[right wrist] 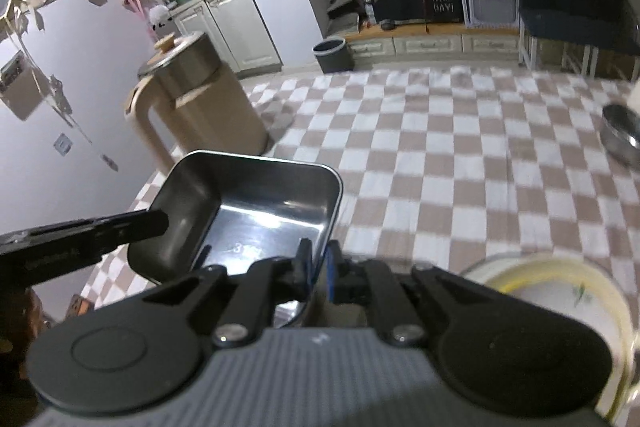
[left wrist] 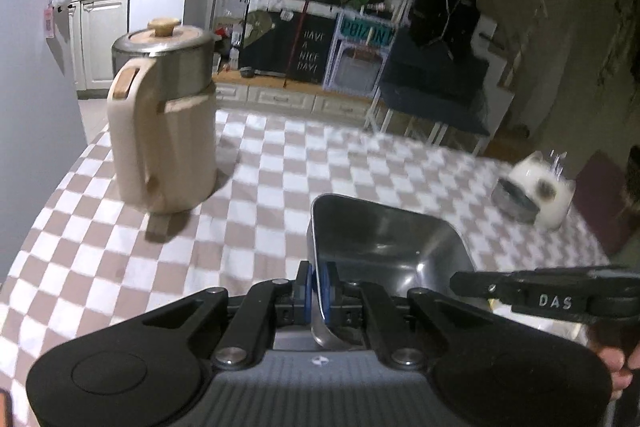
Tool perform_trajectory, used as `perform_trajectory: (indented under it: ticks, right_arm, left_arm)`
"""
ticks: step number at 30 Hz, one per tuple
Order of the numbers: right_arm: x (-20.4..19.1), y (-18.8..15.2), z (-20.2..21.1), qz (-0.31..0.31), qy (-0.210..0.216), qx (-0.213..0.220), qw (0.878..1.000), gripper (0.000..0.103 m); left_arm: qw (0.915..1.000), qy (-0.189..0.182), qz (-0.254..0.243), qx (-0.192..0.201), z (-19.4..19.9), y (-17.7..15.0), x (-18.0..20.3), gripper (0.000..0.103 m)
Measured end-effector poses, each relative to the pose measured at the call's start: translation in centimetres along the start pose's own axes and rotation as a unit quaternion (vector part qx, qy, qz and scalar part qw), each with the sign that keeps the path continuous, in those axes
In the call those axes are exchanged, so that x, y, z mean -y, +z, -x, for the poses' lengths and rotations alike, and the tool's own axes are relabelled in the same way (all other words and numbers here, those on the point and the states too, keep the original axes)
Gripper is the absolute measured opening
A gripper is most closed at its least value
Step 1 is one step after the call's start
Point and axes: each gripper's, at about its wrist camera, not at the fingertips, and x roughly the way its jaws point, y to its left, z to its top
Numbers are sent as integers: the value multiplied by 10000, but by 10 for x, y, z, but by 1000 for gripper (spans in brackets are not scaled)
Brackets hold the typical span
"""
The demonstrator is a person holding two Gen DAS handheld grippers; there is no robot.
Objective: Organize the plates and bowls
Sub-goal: 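Lift the second steel tray with both tools and carry it toward the bowl stack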
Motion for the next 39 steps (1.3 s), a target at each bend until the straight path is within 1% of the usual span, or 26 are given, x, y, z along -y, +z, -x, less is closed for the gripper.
perform_trajectory:
  ticks: [4, 9, 12, 15, 20, 27, 30, 39]
  right_arm:
    - [-9, -12, -6, 105, -34, -184, 9998, 9]
    - [-17, -19, -20, 144, -23, -372, 9992, 9]
    - [-22, -21, -28, 221, -90, -445, 9987, 8]
    - [-24, -24, -40, 255, -117, -615, 9977, 8]
    - [-26, -29, -54, 298, -169, -839, 9959, 9]
    - [-31, -32, -55, 387, -197, -900, 9950, 8]
    - [-30, -32, -55, 407, -209, -915, 9948, 8]
    - [-32, -33, -62, 548, -310, -994, 9931, 9]
  left_arm:
    - [9996, 149, -64, -217, -1, -7, -3, 5]
    - [9994, 245, 18, -261, -1, -9, -11, 5]
    - [9992, 280, -29, -286, 0, -9, -11, 6]
    - [9988, 322, -92, -359, -1, -10, -10, 7]
    - [9970, 424, -153, -626, -12, -14, -13, 7]
    - [9945, 487, -218, -899, -22, -21, -16, 7]
    - [9934, 565, -328, -944, -26, -22, -14, 7]
    - [9913, 648, -368, -1082, -38, -25, -18, 7]
